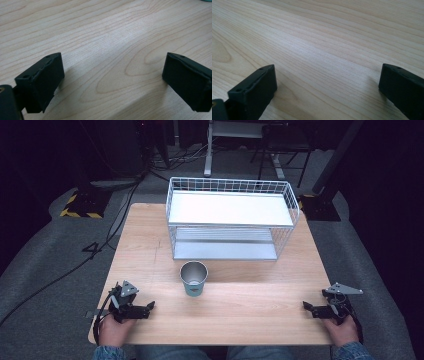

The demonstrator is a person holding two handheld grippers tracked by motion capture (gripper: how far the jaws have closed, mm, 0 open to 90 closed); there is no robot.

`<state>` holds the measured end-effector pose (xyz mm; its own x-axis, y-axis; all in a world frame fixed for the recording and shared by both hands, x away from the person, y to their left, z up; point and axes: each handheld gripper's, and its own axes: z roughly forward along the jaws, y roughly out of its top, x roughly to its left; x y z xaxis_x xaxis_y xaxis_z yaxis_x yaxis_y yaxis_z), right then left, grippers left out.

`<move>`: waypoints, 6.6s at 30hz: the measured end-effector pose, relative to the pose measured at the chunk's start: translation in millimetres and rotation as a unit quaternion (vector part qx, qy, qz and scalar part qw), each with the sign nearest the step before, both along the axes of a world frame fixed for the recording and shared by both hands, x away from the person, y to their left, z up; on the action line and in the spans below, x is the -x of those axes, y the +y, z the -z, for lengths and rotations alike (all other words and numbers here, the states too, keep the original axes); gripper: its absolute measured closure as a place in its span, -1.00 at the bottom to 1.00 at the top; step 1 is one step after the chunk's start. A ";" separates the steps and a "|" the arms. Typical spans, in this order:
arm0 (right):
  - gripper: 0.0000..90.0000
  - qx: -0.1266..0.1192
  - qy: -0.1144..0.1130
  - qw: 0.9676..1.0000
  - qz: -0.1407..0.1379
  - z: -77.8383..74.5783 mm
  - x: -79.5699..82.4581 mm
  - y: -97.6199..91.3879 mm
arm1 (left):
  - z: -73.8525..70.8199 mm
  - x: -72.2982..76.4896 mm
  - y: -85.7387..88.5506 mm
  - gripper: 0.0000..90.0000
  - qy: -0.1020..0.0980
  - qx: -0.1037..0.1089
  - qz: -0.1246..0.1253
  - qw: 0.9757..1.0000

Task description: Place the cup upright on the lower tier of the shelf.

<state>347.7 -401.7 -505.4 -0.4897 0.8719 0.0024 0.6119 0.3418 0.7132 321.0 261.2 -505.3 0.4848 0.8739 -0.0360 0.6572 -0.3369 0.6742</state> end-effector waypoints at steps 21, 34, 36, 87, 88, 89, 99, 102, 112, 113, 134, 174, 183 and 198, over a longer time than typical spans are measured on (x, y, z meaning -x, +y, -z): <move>-0.96 0.000 0.000 1.000 -0.001 0.0 -1.3 0.2 | -34.5 21.2 0.6 -0.70 -0.082 0.078 -0.003 0.994; -0.96 0.000 0.000 1.000 -0.001 0.0 -1.3 0.2 | -47.2 27.8 -10.2 -0.68 -0.119 0.093 0.021 0.988; -0.96 0.001 0.000 1.000 -0.001 0.0 -1.3 0.2 | -48.4 28.4 -11.3 -0.68 -0.122 0.097 0.023 0.988; -0.96 0.001 -0.001 1.000 -0.001 0.1 -1.2 0.2 | -35.9 -22.6 -107.1 -0.69 -0.100 0.168 0.109 0.975; -0.96 0.000 0.000 1.000 -0.001 0.1 -1.3 0.1 | -34.1 -24.3 -109.3 -0.69 -0.096 0.164 0.109 0.976; -0.96 0.000 0.000 1.000 -0.001 0.1 -1.3 0.1 | -32.9 -25.9 -110.7 -0.69 -0.092 0.159 0.110 0.977; -0.96 0.000 0.000 1.000 -0.001 0.1 -1.3 0.1 | -22.1 -38.3 -122.5 -0.67 -0.056 0.135 0.109 0.983; -0.96 0.001 0.000 1.000 -0.001 0.1 -1.2 0.2 | -19.8 -40.8 -125.3 -0.67 -0.050 0.124 0.108 0.985; -0.96 0.001 0.000 1.000 -0.001 0.1 -1.2 0.2 | -13.2 -46.0 -134.6 -0.64 -0.031 0.076 0.111 0.990; -0.96 0.000 0.000 1.000 -0.002 0.1 -1.3 0.1 | -12.0 -46.5 -135.5 -0.62 -0.028 0.074 0.110 0.991; -0.96 0.000 0.000 1.000 -0.001 0.1 -1.2 0.2 | -7.5 -44.5 -134.6 -0.46 -0.048 0.069 0.102 0.991; -0.96 0.001 0.000 1.000 -0.001 0.1 -1.4 0.3 | -38.5 -58.7 -160.6 -0.45 -0.078 0.092 0.088 0.989; -0.96 0.001 0.000 1.000 -0.001 0.0 -1.9 0.5 | -50.2 -72.8 -182.6 -0.45 -0.081 0.089 0.103 0.987; -0.96 0.001 0.000 1.000 -0.002 0.0 -2.7 0.9 | -55.0 -118.1 -208.7 -0.45 -0.082 0.089 0.097 0.988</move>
<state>350.4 -400.7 -505.4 -0.4926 0.8702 -0.0001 0.6103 0.3456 0.7128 439.1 52.5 -450.3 0.6552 0.7503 -0.0884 0.4695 -0.3126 0.8258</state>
